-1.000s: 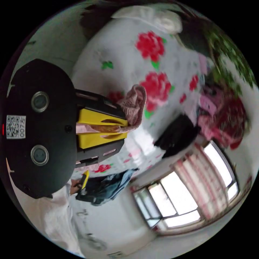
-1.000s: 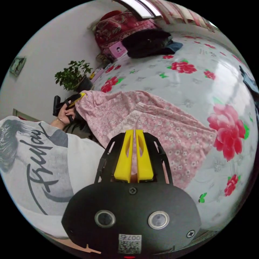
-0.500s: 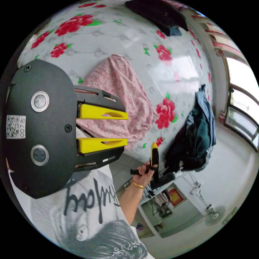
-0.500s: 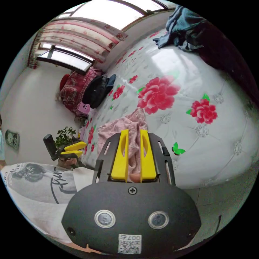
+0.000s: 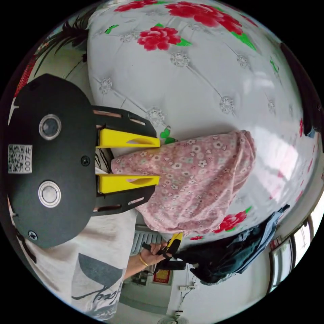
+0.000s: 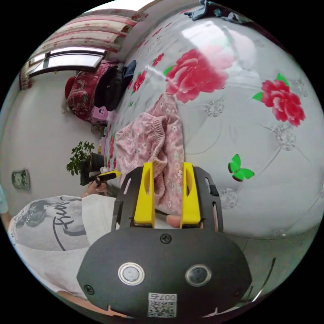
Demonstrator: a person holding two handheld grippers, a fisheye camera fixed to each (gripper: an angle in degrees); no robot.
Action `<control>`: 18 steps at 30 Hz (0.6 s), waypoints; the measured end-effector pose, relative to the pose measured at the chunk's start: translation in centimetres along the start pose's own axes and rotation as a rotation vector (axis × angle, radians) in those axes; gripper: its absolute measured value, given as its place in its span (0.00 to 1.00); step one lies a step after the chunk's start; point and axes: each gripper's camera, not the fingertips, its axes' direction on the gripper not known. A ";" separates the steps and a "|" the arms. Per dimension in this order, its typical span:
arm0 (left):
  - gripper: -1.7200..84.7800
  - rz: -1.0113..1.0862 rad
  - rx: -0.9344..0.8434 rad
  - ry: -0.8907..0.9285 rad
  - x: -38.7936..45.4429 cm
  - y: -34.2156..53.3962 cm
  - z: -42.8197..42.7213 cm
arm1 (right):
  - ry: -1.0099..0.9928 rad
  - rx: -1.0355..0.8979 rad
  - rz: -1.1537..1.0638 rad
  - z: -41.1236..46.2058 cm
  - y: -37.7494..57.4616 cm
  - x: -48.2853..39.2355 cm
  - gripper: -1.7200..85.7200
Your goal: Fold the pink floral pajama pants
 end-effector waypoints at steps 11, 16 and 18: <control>0.01 0.156 0.137 0.164 1.9 -7.5 -9.3 | -0.092 -0.066 -0.173 -4.9 -9.5 -8.2 0.07; 0.01 0.249 0.287 0.095 2.0 -14.9 -22.2 | -0.168 0.023 -0.345 -8.2 -19.6 -18.8 0.07; 0.01 0.284 0.363 0.046 1.8 -17.3 -28.4 | -0.219 0.087 -0.438 -9.6 -25.3 -25.6 0.07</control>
